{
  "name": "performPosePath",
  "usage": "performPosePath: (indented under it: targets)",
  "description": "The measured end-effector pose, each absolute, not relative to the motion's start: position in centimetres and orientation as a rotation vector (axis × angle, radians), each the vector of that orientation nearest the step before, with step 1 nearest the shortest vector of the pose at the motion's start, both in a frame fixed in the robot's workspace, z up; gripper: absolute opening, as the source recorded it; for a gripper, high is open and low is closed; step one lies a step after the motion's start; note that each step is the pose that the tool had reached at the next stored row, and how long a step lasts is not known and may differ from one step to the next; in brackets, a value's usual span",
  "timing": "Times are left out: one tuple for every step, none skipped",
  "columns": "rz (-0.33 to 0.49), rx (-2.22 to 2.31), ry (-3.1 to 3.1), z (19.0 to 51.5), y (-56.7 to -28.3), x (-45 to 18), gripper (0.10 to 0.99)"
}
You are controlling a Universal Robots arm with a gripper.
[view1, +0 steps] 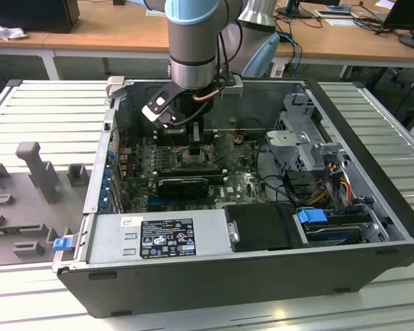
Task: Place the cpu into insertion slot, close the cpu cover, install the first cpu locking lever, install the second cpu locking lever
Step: 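Place the cpu into insertion slot, then close the cpu cover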
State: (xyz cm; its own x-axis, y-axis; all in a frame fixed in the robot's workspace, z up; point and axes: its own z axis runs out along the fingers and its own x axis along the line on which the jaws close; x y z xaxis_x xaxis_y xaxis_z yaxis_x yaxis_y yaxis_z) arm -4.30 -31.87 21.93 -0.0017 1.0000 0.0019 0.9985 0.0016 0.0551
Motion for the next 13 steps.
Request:
performPosePath:
  targets:
    - [0.063, 2.193, 2.196, 22.1, -31.9, -4.3, 0.106]
    - [0.062, 2.193, 2.196, 22.3, -31.9, -4.3, 0.106]
    - [0.062, 2.193, 2.196, 22.6, -31.9, -4.3, 0.106]
    - [0.062, 2.193, 2.196, 22.7, -31.9, -4.3, 0.106]
    - [0.063, 2.193, 2.196, 22.9, -31.9, -4.3, 0.106]
    - [0.063, 2.193, 2.196, 23.1, -31.9, -4.3, 0.106]
    - [0.063, 2.193, 2.196, 23.3, -31.9, -4.3, 0.106]
    - [0.063, 2.193, 2.196, 23.6, -31.9, -4.3, 0.106]
    - [0.062, 2.193, 2.196, 23.8, -31.9, -4.3, 0.106]
    - [0.063, 2.193, 2.196, 23.9, -31.9, -4.3, 0.106]
    - [0.062, 2.193, 2.196, 24.1, -31.9, -4.3, 0.106]
    - [0.063, 2.193, 2.196, 24.2, -31.9, -4.3, 0.106]
    - [0.063, 2.193, 2.196, 24.5, -31.9, -4.3, 0.106]
